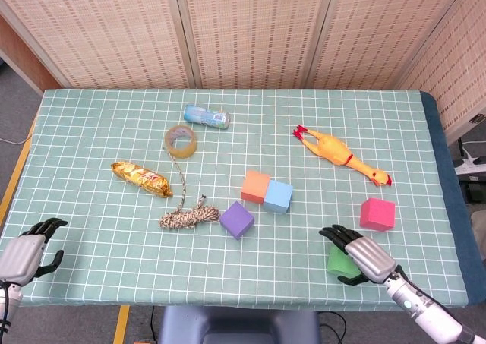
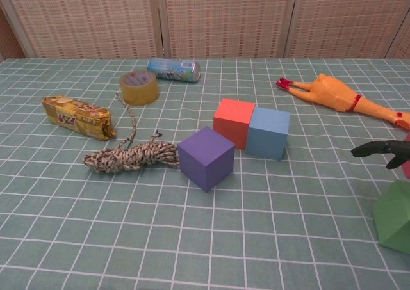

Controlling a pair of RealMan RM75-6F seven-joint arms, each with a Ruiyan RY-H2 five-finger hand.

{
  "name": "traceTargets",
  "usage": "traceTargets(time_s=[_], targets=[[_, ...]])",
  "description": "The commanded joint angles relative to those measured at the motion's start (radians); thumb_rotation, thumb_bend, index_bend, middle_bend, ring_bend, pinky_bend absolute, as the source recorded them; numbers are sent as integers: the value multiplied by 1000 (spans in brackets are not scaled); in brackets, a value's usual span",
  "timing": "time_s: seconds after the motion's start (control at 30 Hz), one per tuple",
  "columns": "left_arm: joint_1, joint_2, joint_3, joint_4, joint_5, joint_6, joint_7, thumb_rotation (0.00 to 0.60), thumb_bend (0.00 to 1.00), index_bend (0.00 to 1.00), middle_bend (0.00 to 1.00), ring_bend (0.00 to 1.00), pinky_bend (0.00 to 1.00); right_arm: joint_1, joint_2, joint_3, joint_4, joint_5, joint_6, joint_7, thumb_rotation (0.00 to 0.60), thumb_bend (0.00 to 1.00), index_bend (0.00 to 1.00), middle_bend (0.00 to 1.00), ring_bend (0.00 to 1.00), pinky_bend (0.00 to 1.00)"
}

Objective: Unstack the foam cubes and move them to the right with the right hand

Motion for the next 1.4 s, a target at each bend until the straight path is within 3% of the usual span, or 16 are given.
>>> traceTargets(time_s=[0.03,0.23,0.43,0.63,0.97,1.4], targets=[[0,0,0,1,-1,-1,0,600,464,213,169,191,369,4,-4,19,-12,-16,20,7,600,88,0,47,0,169],[-1,0,0,1,-2,-4,1,600,464,213,169,190,370,-10,-129,127,57,53,64,-107,600,88,0,47,0,168],[-1,0,0,2,-1,-5,-2,600,464,213,169,191,370,34,-301,248,186,170,14,-190,600,88,0,47,0,168],[-4,1,3,5,3,-11,-4,600,464,213,169,190,370,91,-450,315,333,212,-21,-188,600,88,0,47,0,168],[-9,-1,11,5,18,-22,-3,600,464,213,170,190,370,156,-599,362,504,233,-43,-139,600,87,24,53,12,233],[-12,-5,16,4,19,-27,9,600,464,213,170,190,369,203,-718,374,705,195,30,-64,600,88,194,263,222,435]])
